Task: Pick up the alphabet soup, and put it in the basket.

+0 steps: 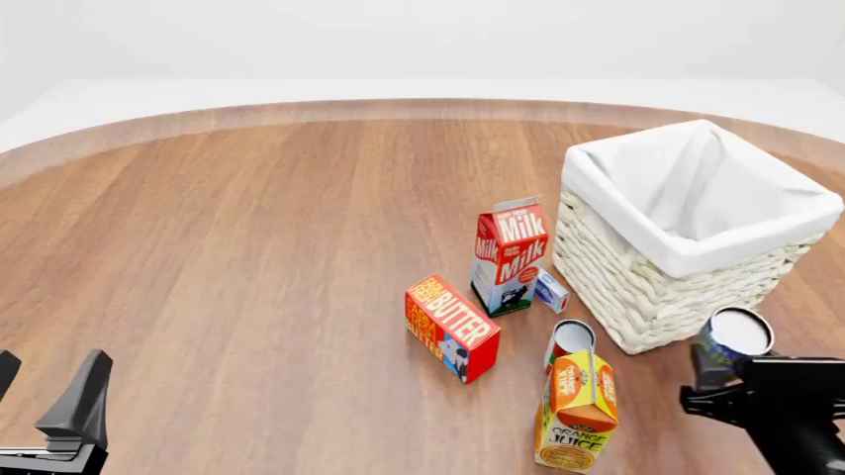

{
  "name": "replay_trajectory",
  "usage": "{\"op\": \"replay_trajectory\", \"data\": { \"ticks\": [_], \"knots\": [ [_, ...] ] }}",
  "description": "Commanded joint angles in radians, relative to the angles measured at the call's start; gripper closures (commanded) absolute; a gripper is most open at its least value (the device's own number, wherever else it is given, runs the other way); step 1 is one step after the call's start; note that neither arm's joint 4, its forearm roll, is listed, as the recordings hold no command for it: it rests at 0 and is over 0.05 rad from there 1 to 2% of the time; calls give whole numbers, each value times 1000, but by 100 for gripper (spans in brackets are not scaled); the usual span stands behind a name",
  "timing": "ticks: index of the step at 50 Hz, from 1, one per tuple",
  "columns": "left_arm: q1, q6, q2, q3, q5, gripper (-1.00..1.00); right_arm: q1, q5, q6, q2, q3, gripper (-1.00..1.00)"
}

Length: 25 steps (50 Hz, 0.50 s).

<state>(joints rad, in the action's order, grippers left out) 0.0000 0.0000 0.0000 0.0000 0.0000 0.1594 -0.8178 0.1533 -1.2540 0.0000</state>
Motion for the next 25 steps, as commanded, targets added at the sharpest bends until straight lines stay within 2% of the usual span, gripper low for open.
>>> {"op": "replay_trajectory", "data": {
  "ticks": [1,9,25],
  "knots": [
    [0,0,0,0,0,-100,4,194,-9,227,0,100],
    [0,0,0,0,0,-100,2,361,4,426,0,100],
    [0,0,0,0,0,-100,7,537,27,659,0,100]
  ]
}}
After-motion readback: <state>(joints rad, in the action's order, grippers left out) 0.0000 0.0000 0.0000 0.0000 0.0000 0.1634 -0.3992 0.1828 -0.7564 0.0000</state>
